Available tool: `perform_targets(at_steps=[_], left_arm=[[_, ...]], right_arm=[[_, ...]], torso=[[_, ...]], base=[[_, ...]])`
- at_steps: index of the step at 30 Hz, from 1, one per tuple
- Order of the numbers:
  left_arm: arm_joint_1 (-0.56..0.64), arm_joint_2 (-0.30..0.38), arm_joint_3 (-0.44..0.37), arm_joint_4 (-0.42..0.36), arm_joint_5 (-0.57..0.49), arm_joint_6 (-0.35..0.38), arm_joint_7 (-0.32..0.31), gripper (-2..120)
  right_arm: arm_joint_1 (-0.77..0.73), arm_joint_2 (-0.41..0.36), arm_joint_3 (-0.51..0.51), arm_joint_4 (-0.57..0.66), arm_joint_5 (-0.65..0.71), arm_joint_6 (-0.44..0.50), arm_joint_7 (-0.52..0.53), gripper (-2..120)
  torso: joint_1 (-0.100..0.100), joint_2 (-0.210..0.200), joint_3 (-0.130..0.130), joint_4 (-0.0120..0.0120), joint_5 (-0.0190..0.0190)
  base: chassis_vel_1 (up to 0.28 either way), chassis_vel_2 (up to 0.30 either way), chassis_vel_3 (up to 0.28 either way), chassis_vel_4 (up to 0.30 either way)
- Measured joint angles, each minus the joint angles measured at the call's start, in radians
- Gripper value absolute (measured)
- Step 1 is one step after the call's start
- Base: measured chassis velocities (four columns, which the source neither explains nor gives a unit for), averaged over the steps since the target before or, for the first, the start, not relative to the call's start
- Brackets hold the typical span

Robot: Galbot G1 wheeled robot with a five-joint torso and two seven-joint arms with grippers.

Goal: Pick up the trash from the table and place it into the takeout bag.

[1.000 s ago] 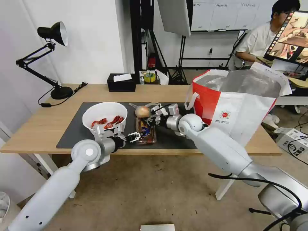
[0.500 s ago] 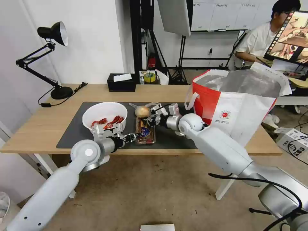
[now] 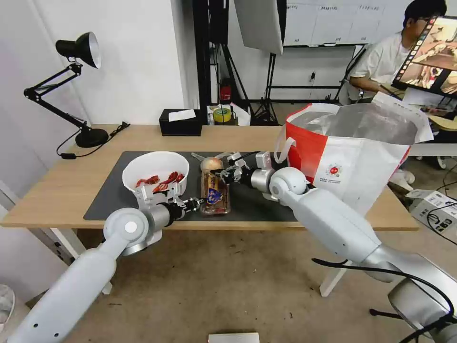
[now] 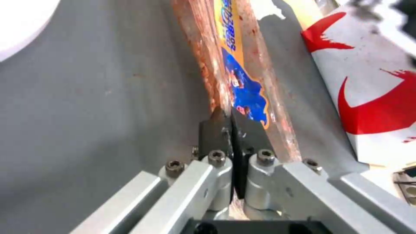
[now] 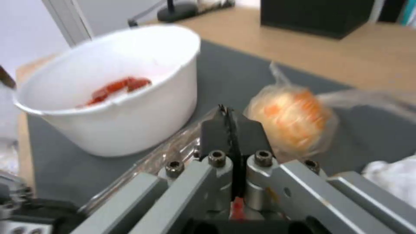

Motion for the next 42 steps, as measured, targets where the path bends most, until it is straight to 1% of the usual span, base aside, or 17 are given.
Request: perform_targets(at_steps=[4, 6, 8, 9, 10, 12, 14, 16, 18, 20, 22, 23, 29, 30, 33, 38, 42], left_arm=[[0.003, 0.006, -0.005, -0.005, -0.006, -0.002, 0.000, 0], [0.006, 0.011, -0.010, -0.014, -0.013, -0.004, 0.000, 0], [0.007, 0.011, -0.010, -0.015, -0.013, -0.005, 0.000, 0], [0.008, 0.012, -0.012, -0.017, -0.014, -0.006, 0.000, 0], [0.013, 0.012, -0.016, -0.023, -0.016, -0.009, 0.000, 0], [0.017, 0.012, -0.018, -0.026, -0.017, -0.010, -0.001, 0], [0.027, 0.012, -0.026, -0.038, -0.019, -0.013, -0.002, 0], [0.028, 0.012, -0.029, -0.042, -0.020, -0.013, -0.002, 0], [0.031, 0.014, -0.036, -0.051, -0.025, -0.015, -0.004, 0], [0.032, 0.015, -0.038, -0.054, -0.028, -0.015, -0.005, 0], [0.034, 0.021, -0.043, -0.066, -0.035, -0.015, -0.007, 0], [0.034, 0.021, -0.043, -0.066, -0.035, -0.015, -0.007, 0], [0.032, 0.047, -0.059, -0.097, -0.061, -0.017, -0.008, 0], [0.032, 0.047, -0.059, -0.097, -0.061, -0.017, -0.008, 0], [0.014, 0.060, -0.069, -0.112, -0.082, -0.021, -0.009, 0], [-0.030, 0.067, -0.075, -0.129, -0.106, -0.031, -0.013, 0], [-0.115, 0.070, -0.054, -0.136, -0.141, -0.039, -0.025, 0]], right_arm=[[-0.027, -0.038, 0.020, 0.062, 0.020, 0.016, 0.046, 0], [-0.065, -0.078, 0.046, 0.133, 0.040, 0.030, 0.107, 2], [-0.068, -0.081, 0.048, 0.138, 0.040, 0.031, 0.112, 4], [-0.081, -0.091, 0.057, 0.158, 0.043, 0.038, 0.128, 7], [-0.113, -0.113, 0.081, 0.201, 0.050, 0.048, 0.155, 17], [-0.138, -0.127, 0.095, 0.230, 0.052, 0.057, 0.172, 21], [-0.231, -0.161, 0.137, 0.313, 0.054, 0.100, 0.213, 32], [-0.259, -0.166, 0.150, 0.335, 0.055, 0.111, 0.225, 35], [-0.331, -0.180, 0.184, 0.386, 0.056, 0.142, 0.253, 45], [-0.357, -0.185, 0.197, 0.402, 0.056, 0.152, 0.260, 48], [-0.437, -0.199, 0.239, 0.448, 0.056, 0.178, 0.276, 62], [-0.437, -0.199, 0.239, 0.448, 0.056, 0.178, 0.276, 62], [-0.642, -0.234, 0.376, 0.584, 0.037, 0.212, 0.295, 87], [-0.642, -0.234, 0.376, 0.584, 0.037, 0.212, 0.295, 87], [-0.754, -0.239, 0.442, 0.648, -0.008, 0.234, 0.313, 98], [-0.841, -0.240, 0.498, 0.702, -0.078, 0.272, 0.326, 100], [-0.947, -0.225, 0.576, 0.763, -0.146, 0.325, 0.343, 100]], torso=[[0.000, 0.000, 0.000, 0.0000, 0.0000], [0.000, 0.000, 0.000, 0.0000, 0.0001], [0.000, 0.000, 0.000, 0.0000, 0.0000], [0.000, 0.000, 0.000, -0.0001, 0.0001], [0.000, 0.000, 0.000, 0.0001, 0.0001], [0.000, 0.000, 0.000, 0.0002, 0.0000], [0.000, 0.000, 0.000, 0.0000, 0.0000], [0.000, 0.000, 0.000, 0.0000, 0.0001], [0.000, 0.000, 0.000, 0.0000, 0.0000], [0.000, 0.000, 0.000, 0.0001, 0.0001], [0.000, 0.000, 0.000, -0.0001, 0.0002], [0.000, 0.000, 0.000, -0.0001, 0.0002], [0.000, 0.000, 0.000, 0.0001, -0.0002], [0.000, 0.000, 0.000, 0.0001, -0.0002], [0.000, 0.000, 0.000, 0.0000, -0.0001], [0.000, 0.000, 0.000, 0.0001, -0.0001], [0.000, 0.000, 0.000, 0.0001, -0.0003]], base=[[0.000, 0.000, 0.000, 0.000], [0.000, 0.000, 0.000, 0.000], [0.000, 0.000, 0.000, 0.000], [0.000, 0.000, 0.000, 0.000], [0.000, 0.000, 0.000, 0.000], [0.000, 0.000, 0.000, 0.000], [0.000, 0.000, 0.000, 0.000], [0.000, 0.000, 0.000, 0.000], [0.000, 0.000, 0.000, 0.000], [0.000, 0.000, 0.000, 0.000], [0.000, 0.000, 0.000, 0.000], [0.000, 0.000, 0.000, 0.000], [0.000, 0.000, 0.000, 0.000], [0.000, 0.000, 0.000, 0.000], [0.000, 0.000, 0.000, 0.000], [0.000, 0.000, 0.000, 0.000], [0.000, 0.000, 0.000, 0.000]])
